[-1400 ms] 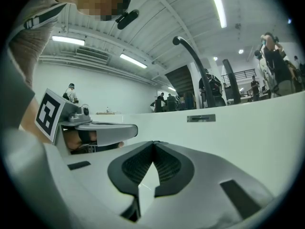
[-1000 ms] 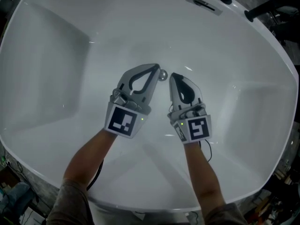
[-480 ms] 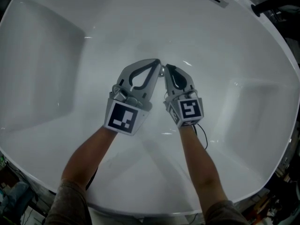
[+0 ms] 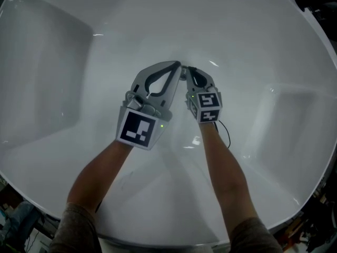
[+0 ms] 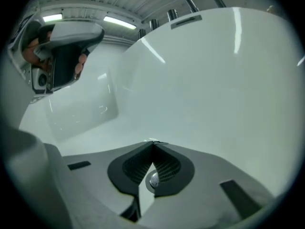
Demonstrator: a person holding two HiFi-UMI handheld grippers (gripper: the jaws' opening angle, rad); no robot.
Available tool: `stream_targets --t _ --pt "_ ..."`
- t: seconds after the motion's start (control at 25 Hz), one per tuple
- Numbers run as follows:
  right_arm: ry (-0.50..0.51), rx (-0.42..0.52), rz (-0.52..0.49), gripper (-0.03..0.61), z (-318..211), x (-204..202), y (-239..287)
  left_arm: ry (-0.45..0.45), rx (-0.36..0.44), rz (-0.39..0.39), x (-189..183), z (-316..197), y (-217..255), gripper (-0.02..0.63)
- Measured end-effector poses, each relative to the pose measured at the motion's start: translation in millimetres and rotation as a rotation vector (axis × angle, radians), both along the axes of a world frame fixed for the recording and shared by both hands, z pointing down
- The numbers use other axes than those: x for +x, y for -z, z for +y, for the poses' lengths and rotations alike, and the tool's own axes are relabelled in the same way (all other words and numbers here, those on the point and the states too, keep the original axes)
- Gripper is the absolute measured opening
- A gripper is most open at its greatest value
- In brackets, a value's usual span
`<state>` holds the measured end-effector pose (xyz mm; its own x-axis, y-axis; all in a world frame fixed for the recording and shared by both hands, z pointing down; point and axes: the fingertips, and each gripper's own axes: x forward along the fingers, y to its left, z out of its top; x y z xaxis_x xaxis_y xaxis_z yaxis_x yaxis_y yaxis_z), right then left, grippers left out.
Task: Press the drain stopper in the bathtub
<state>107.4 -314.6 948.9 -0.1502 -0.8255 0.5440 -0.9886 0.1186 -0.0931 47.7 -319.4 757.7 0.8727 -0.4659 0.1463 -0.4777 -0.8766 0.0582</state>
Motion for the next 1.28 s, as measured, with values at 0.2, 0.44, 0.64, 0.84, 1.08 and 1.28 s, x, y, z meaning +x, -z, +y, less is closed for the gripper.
stream_targets --t 0.2,0.44,0.64,0.84,1.08,1.28 --pt "-0.003 -0.089 0.001 0.003 -1 5 -43 0.001 -0.018 -0.007 1 2 -16 0.003" --pt "0.018 -0.208 0.016 0.003 6 4 -90 0.013 -0.048 -0.013 -2 2 -37 0.003" --pt "0.012 -0.285 0.024 0.003 13 8 -111 0.019 -0.065 -0.021 -4 0 -45 0.003" --pt "0.027 -0.338 0.044 0.003 15 7 -123 0.017 -0.072 -0.025 -2 -1 -50 0.003" --pt "0.018 -0.367 0.036 0.003 17 10 -129 0.009 -0.093 -0.033 1 0 -58 0.003" --pt "0.034 -0.415 0.064 0.005 14 10 -130 0.023 -0.117 -0.031 2 -1 -65 0.003"
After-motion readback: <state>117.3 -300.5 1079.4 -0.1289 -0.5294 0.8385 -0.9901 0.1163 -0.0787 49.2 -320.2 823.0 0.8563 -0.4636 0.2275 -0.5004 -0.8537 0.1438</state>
